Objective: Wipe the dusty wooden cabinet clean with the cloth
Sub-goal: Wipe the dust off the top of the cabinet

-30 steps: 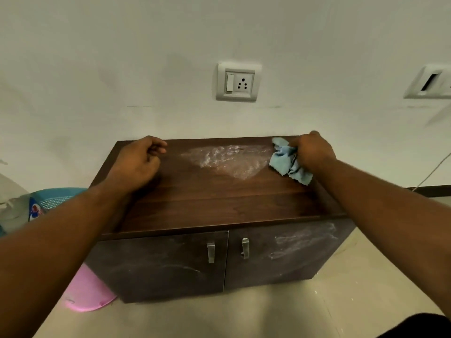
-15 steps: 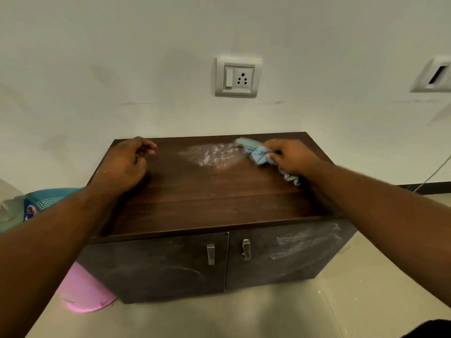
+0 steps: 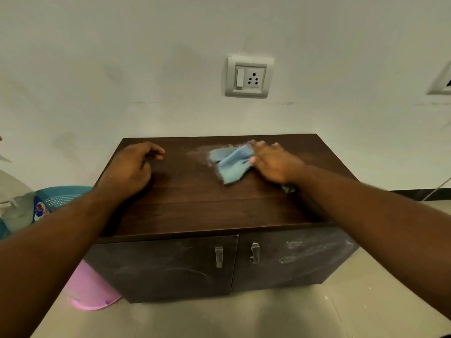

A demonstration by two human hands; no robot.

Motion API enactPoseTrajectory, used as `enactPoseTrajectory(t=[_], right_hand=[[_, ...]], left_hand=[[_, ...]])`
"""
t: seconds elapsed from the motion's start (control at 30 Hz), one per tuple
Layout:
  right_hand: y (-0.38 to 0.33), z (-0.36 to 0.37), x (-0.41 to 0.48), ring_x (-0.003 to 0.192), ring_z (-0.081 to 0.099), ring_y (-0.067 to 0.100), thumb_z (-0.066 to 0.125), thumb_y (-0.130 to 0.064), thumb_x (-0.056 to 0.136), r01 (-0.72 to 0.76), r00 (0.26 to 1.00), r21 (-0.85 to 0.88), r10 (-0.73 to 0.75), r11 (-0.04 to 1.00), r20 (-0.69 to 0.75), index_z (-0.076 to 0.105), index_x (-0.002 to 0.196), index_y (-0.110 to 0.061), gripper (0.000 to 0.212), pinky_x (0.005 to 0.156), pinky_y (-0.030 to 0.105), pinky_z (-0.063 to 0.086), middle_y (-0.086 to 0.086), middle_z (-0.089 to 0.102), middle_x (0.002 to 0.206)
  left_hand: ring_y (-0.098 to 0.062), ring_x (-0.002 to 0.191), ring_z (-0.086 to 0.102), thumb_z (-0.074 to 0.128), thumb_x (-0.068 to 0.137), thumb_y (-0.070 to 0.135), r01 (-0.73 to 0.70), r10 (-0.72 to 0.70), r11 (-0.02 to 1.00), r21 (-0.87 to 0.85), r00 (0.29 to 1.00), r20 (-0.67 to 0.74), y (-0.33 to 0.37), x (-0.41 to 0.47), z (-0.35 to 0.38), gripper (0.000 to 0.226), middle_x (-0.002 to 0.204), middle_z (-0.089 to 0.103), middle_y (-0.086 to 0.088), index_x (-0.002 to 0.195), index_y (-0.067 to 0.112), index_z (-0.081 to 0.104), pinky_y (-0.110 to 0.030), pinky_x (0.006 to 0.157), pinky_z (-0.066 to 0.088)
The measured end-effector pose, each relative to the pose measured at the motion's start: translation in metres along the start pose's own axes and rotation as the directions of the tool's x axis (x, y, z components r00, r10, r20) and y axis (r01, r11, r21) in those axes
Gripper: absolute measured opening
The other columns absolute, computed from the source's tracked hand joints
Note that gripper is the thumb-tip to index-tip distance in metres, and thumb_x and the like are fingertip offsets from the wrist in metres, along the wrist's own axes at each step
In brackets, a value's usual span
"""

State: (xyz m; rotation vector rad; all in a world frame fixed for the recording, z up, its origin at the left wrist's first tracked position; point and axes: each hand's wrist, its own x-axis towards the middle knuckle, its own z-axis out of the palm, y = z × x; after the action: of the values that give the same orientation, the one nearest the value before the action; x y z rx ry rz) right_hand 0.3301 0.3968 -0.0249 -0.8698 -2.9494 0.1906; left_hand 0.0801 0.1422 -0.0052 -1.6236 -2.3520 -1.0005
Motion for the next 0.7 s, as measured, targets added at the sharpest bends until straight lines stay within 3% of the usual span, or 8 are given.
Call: enactPoseTrajectory(t=[0.1,0.17,0.3,0.4,0.47,0.53,0.63,0.7], right_hand=[[0.074,-0.027,0.005,0.134,0.044,0.034,0.038,-0.023,0.102,-0.387,0.914,0.116,0.397,0.915,-0.085,0.042,0.146,-0.010,0.046,0.113,0.044,0.035,0.017,0.042,0.151],[0.082,-0.027,0.000,0.125,0.053,0.033,0.041,-0.021,0.100,-0.400,0.907,0.130,0.412,0.907,-0.084,0.050,0.142,-0.019,0.043,0.106,0.039,0.043,0.013,0.051,0.145],[0.019,-0.021,-0.019,0.131,0.049,0.029,0.040,-0.052,0.100,-0.186,0.982,0.088,0.187,0.978,0.003,0.045,0.145,-0.034,0.048,0.104,0.035,0.040,0.006,0.048,0.149],[-0.049,-0.018,-0.036,0.138,0.044,0.016,0.030,-0.079,0.087,0.112,0.986,0.216,-0.135,0.970,0.096,0.052,0.138,-0.038,0.069,0.113,0.032,0.034,-0.007,0.050,0.147],[-0.077,-0.010,-0.047,0.141,0.035,-0.001,0.043,-0.072,0.088,0.277,0.926,0.355,-0.346,0.893,0.149,0.059,0.132,-0.038,0.058,0.117,0.023,0.027,-0.020,0.048,0.145],[-0.065,-0.013,-0.051,0.135,0.039,-0.009,0.060,-0.060,0.087,0.305,0.893,0.423,-0.411,0.853,0.183,0.064,0.127,-0.036,0.047,0.112,0.014,0.032,-0.024,0.052,0.140],[0.004,-0.033,-0.042,0.110,0.062,0.001,0.066,-0.047,0.089,0.094,0.991,0.236,-0.114,0.967,0.072,0.068,0.124,-0.036,0.037,0.083,0.006,0.042,-0.013,0.068,0.124],[0.051,-0.041,-0.038,0.112,0.063,0.016,0.060,-0.036,0.096,-0.191,0.978,0.175,0.202,0.966,-0.045,0.064,0.130,-0.028,0.036,0.088,0.020,0.046,0.002,0.068,0.126]], left_hand=[[-0.020,0.107,0.063,0.044,0.081,-0.015,-0.045,0.045,0.999,0.005,0.998,-0.043,-0.003,-0.005,-0.008,0.049,0.111,0.070,-0.005,0.115,0.010,0.069,-0.032,0.101,0.046],[-0.020,0.108,0.063,0.045,0.083,-0.015,-0.054,0.054,0.998,0.014,0.997,-0.048,-0.007,-0.009,-0.012,0.048,0.111,0.070,-0.004,0.114,0.012,0.068,-0.034,0.100,0.048],[-0.013,0.105,0.060,0.046,0.088,-0.011,0.009,-0.009,0.999,0.039,1.000,-0.017,-0.018,-0.009,-0.010,0.044,0.110,0.069,-0.001,0.114,0.017,0.068,-0.028,0.096,0.045],[-0.011,0.101,0.059,0.047,0.089,-0.007,0.053,-0.055,0.997,0.054,0.998,0.033,-0.020,-0.002,-0.005,0.041,0.107,0.070,0.001,0.111,0.019,0.069,-0.025,0.093,0.043],[-0.014,0.103,0.061,0.047,0.088,-0.007,0.029,-0.031,0.998,0.054,0.999,0.040,-0.016,0.004,-0.001,0.041,0.104,0.072,0.001,0.108,0.020,0.070,-0.026,0.092,0.044],[-0.014,0.102,0.061,0.047,0.088,-0.004,0.006,-0.008,0.999,0.050,0.999,0.034,-0.009,0.008,0.001,0.040,0.102,0.071,0.003,0.106,0.022,0.071,-0.028,0.090,0.045],[-0.013,0.100,0.059,0.049,0.089,0.000,-0.030,0.028,0.998,0.050,0.999,0.045,-0.002,0.010,0.002,0.035,0.103,0.070,0.004,0.105,0.022,0.071,-0.029,0.090,0.046],[-0.014,0.101,0.060,0.050,0.089,0.001,-0.026,0.023,0.998,0.059,0.998,0.056,-0.001,0.008,-0.001,0.034,0.104,0.070,0.003,0.106,0.021,0.071,-0.030,0.089,0.047]])
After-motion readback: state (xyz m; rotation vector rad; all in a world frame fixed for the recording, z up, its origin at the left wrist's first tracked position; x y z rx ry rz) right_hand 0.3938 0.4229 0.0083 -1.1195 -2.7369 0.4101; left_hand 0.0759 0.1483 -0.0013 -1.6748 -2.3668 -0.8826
